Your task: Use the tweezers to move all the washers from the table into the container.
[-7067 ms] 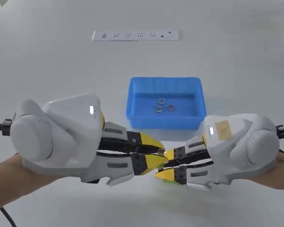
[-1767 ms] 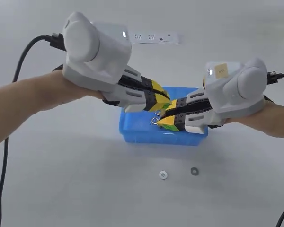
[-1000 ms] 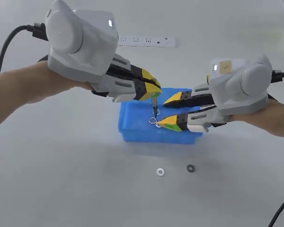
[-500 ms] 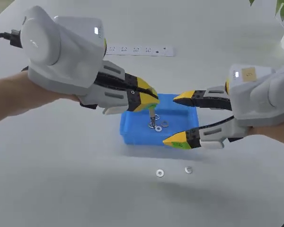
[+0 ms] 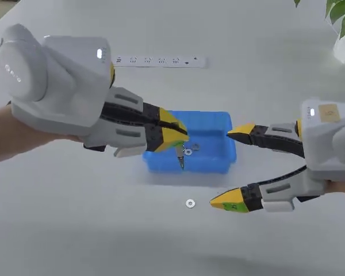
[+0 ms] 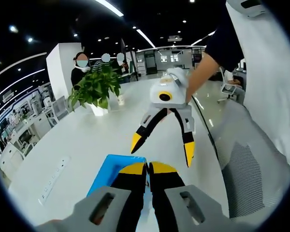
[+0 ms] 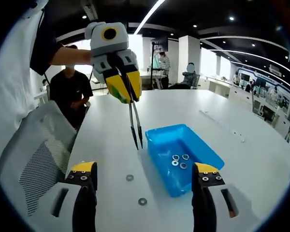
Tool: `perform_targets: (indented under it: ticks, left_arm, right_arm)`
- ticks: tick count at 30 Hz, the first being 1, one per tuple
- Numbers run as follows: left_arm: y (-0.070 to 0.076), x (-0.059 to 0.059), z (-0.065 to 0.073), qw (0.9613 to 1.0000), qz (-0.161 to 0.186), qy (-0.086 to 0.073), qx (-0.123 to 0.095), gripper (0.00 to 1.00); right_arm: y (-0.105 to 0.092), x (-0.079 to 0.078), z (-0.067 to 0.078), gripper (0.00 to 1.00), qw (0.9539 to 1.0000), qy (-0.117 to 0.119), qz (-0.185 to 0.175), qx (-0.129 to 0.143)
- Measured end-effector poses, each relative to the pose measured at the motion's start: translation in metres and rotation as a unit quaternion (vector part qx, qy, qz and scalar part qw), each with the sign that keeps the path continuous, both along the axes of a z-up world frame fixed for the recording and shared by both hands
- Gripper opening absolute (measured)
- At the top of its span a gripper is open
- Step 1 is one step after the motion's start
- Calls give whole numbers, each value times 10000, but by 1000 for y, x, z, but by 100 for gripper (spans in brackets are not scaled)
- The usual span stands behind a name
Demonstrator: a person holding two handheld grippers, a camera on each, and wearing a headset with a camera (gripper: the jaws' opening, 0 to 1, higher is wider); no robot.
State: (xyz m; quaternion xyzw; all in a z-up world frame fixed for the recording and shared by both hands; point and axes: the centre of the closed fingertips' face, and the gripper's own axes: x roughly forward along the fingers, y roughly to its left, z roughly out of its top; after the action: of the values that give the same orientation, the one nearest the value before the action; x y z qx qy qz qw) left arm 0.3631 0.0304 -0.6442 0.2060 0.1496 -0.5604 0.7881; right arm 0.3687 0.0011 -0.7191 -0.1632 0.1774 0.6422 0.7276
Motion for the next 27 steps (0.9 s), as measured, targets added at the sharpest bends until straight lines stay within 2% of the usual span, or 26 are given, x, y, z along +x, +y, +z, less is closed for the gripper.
perform_targets:
  ticks: [2, 6, 9, 11, 15, 20, 21, 24, 27]
  left_arm:
    - [-2, -5, -3, 10000, -12, 50, -30, 6]
    - [-6, -12, -9, 10000, 0, 77, -3, 6]
    - [-7, -17, -13, 10000, -29, -4, -8, 6]
    - [-9, -20, -17, 10000, -28, 24, -12, 6]
    - [-12, -27, -31, 9998, -121, 90, 118, 6]
    - [-18, -30, -43, 9997, -125, 162, 117, 6]
    - [-18, -30, -48, 9996, -124, 137, 207, 6]
    - [-21, -30, -54, 9996, -96, 208, 157, 6]
    - [-19, -28, -59, 9995, -20, 202, 228, 6]
  right_arm:
    - [-3, -4, -1, 85, 9999, 74, -95, 68]
    - [-7, -15, -2, 88, 9999, 117, -112, 24]
    - [-9, -21, -1, 88, 9998, 161, -133, 73]
    - [-10, -24, -2, 88, 9997, 165, -152, 68]
    - [-13, -28, -6, 88, 9998, 167, -129, 11]
    - [-18, -32, -8, 87, 9995, 246, -209, 61]
    - [-18, -34, -10, 87, 9994, 263, -211, 60]
    - [-20, -39, -14, 86, 9990, 381, -237, 71]
    - [-21, -44, -19, 86, 9992, 365, -181, 9]
